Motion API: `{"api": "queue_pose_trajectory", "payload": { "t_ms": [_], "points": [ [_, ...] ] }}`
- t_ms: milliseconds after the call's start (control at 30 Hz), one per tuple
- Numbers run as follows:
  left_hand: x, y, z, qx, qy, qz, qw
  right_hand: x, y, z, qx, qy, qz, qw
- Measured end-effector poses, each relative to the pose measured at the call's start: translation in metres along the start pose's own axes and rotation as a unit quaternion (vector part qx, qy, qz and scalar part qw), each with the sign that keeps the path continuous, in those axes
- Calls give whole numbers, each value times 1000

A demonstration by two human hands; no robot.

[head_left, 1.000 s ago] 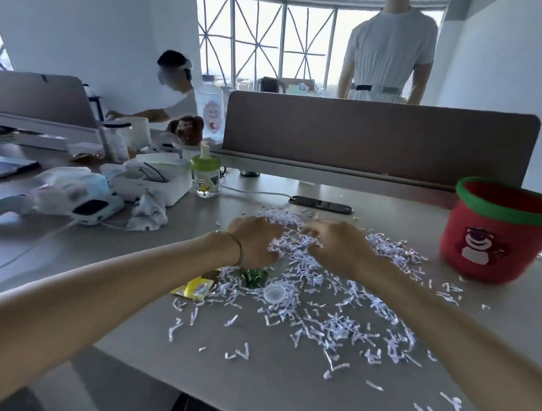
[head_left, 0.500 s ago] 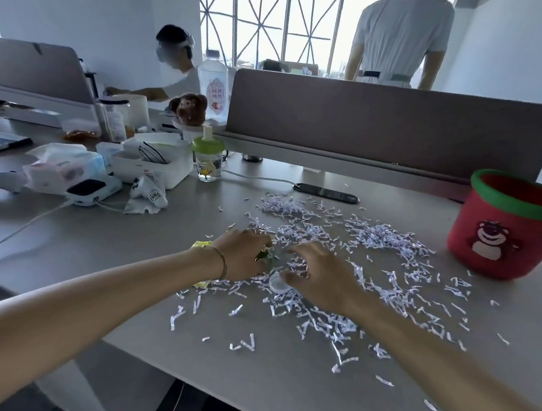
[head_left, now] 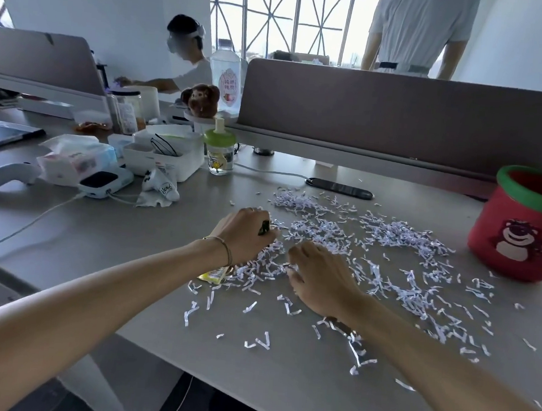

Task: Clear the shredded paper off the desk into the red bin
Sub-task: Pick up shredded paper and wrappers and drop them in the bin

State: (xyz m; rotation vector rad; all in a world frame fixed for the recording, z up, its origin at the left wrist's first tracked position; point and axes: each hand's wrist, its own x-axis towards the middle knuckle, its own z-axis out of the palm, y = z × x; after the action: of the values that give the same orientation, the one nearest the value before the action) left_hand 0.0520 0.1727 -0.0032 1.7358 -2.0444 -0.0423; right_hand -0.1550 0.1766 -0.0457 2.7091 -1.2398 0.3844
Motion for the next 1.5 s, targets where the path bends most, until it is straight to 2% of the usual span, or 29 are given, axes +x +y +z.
{"api": "queue_pose_trajectory", "payload": {
  "t_ms": [267, 400, 567, 667, 800, 967, 1200, 1300, 1500],
  "points": [
    [2, 11, -3, 17, -29, -60, 998, 7, 16, -5, -20, -6, 23, 1000],
    [9, 20, -5, -4, -49, -74, 996, 11, 21, -10, 9, -25, 34, 999],
    [33, 45, -17, -60, -53, -76, 994, 15, 46, -40, 56, 19, 107, 993],
    [56, 68, -22, -88, -38, -54, 994, 15, 69, -75, 87, 58, 120, 987],
    [87, 114, -33, -73, -16, -30, 997, 14, 101, -125, 80, 91, 175, 977],
    [130, 184, -42, -108, -21, 5, 994, -1, 151, -195, 73, 127, 240, 960],
    [202, 261, -44, -137, 1, 62, 989, -20, 237, -267, 15, 180, 274, 945],
    [224, 283, -42, -144, -4, 80, 986, -26, 274, -277, -8, 170, 304, 937],
    [255, 320, -8, -155, -30, 97, 983, -32, 334, -251, 21, 120, 337, 934]
  ]
}}
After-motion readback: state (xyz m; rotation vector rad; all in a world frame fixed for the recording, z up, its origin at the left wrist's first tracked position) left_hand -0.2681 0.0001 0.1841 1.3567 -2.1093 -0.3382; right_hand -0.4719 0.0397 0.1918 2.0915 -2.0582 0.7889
